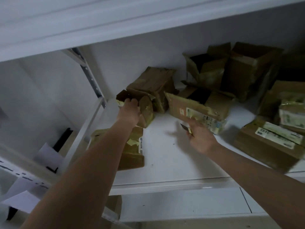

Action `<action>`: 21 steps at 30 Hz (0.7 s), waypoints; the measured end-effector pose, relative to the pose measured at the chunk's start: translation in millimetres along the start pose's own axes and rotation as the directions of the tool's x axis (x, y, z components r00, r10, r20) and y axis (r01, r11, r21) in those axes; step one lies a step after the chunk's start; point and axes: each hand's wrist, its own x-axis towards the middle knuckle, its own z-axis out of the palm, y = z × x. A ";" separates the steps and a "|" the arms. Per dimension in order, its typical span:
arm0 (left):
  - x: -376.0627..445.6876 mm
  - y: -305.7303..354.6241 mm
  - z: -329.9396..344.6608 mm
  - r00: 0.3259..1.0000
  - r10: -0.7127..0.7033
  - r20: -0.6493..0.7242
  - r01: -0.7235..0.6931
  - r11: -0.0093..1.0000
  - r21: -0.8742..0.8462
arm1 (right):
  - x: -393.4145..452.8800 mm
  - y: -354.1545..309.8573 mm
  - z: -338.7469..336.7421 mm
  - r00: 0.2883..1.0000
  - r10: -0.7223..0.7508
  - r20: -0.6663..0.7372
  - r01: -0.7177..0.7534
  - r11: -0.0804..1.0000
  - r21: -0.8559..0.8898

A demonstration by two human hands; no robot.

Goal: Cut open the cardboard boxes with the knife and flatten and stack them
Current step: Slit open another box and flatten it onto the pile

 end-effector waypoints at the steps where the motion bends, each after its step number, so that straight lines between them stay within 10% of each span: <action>1: -0.7 6.1 0.4 1.000 0.011 -0.013 -0.011 1.000 0.012 | 0.9 7.3 -3.5 1.000 0.017 -0.007 -0.017 1.000 -0.009; 8: -37.0 74.8 7.5 0.946 0.319 -0.050 -0.321 0.946 -0.050 | 15.5 55.9 -25.8 0.985 0.172 -0.010 -0.172 0.985 0.031; 21: -83.4 187.6 24.4 0.940 0.323 -0.114 -0.342 0.902 -0.262 | 5.1 138.2 -83.5 0.984 0.169 -0.063 -0.162 0.982 0.102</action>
